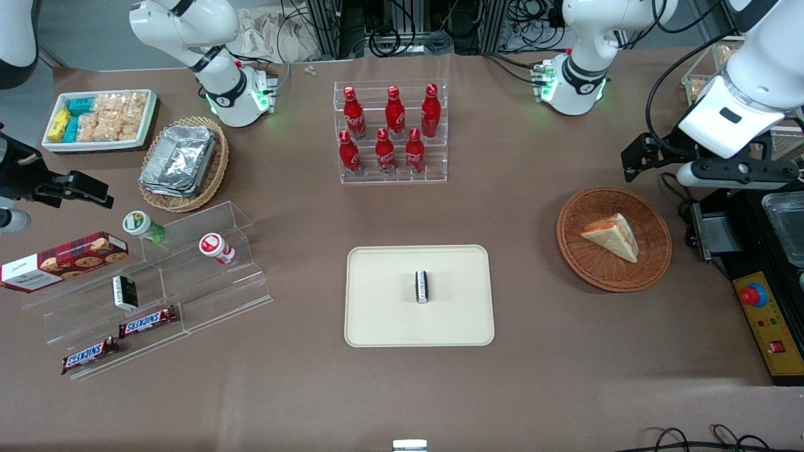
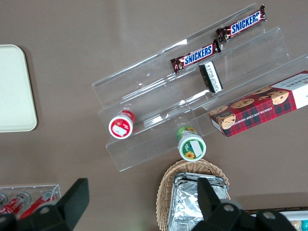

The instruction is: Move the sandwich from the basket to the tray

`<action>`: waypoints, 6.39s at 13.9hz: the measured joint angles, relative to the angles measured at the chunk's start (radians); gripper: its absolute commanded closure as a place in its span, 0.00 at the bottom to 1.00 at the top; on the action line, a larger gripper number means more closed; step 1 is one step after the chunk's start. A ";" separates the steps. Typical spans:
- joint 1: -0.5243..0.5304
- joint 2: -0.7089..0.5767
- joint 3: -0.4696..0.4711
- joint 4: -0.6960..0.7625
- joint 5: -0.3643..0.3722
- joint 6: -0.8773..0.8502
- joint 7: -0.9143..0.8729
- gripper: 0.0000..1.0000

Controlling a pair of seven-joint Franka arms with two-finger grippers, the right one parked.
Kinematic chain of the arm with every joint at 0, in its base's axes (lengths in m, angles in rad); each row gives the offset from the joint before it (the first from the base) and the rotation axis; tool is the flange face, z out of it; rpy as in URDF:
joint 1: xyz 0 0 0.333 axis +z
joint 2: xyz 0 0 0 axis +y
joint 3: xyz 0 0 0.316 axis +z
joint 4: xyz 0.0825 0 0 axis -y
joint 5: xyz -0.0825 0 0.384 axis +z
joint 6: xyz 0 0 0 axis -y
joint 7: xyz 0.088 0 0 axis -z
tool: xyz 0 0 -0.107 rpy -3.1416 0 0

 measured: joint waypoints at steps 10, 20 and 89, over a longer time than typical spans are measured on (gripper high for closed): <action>0.007 0.010 0.104 -0.066 0.004 0.036 -0.235 0.00; 0.010 -0.113 0.176 -0.520 0.004 0.377 -0.456 0.00; -0.030 0.281 -0.361 -0.261 0.169 0.462 -0.391 1.00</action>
